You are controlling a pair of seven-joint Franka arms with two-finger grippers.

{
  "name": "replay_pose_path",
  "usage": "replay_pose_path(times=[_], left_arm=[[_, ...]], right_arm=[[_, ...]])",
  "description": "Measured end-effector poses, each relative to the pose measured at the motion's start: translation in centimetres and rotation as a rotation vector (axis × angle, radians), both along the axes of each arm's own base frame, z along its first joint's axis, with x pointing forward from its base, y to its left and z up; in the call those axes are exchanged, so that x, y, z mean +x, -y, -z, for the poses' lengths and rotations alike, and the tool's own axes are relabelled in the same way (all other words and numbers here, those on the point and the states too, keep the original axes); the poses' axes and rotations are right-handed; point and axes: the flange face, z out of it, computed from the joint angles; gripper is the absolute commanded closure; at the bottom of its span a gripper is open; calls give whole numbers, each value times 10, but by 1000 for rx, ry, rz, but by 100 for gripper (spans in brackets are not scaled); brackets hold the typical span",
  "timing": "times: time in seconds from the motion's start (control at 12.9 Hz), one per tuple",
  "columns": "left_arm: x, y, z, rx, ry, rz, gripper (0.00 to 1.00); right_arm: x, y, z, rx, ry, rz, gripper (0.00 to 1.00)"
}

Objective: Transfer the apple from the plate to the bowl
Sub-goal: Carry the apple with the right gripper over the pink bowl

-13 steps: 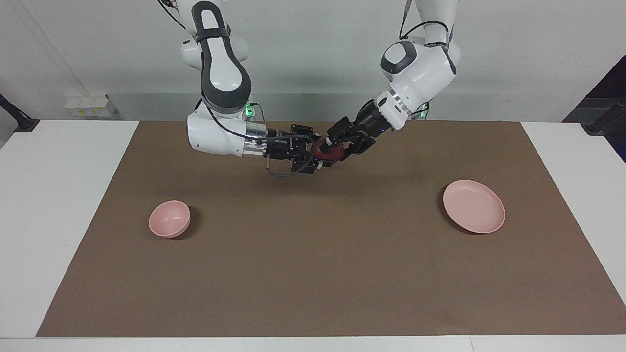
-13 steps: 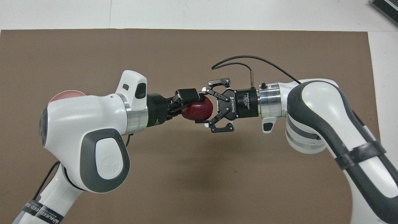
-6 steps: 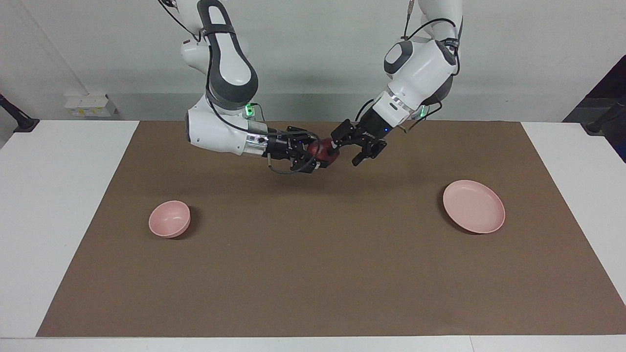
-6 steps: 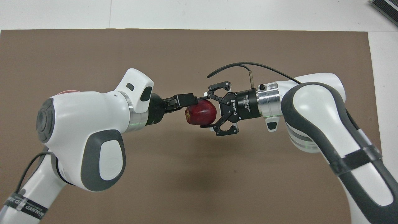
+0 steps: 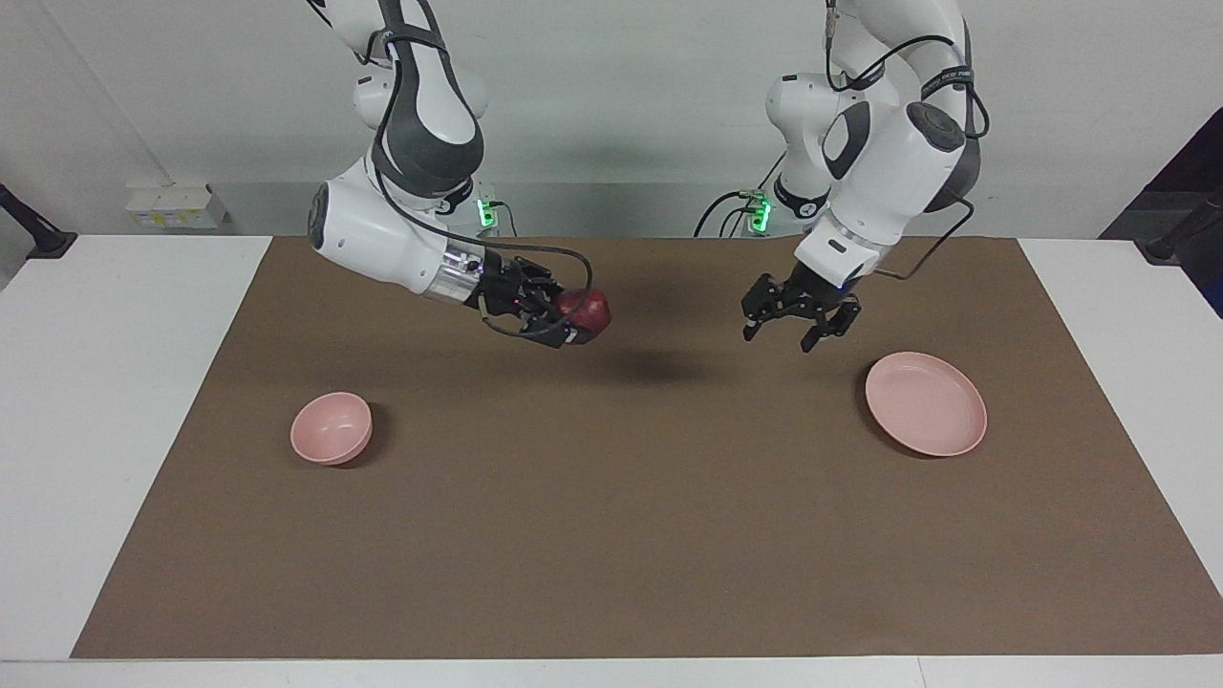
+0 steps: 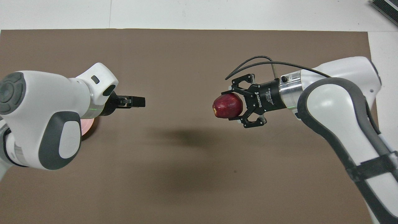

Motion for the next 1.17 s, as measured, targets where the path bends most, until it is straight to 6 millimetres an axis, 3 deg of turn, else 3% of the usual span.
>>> replay_pose_path(times=[0.16,0.31,0.54,0.86,1.17], left_arm=[[7,-27,-2,90,18,56,0],[11,-44,-17,140,7,95,0],[13,-64,-72,168,-16,111,0],[1,-87,-146,227,-31,104,0],[-7,-113,-181,231,-51,68,0]], right_arm=[[7,19,-9,-92,48,-28,100],[11,32,-16,-211,126,-101,100],[17,55,-20,-347,254,-258,100],[22,99,-14,-482,396,-509,100],[29,130,-12,-675,479,-745,100]])
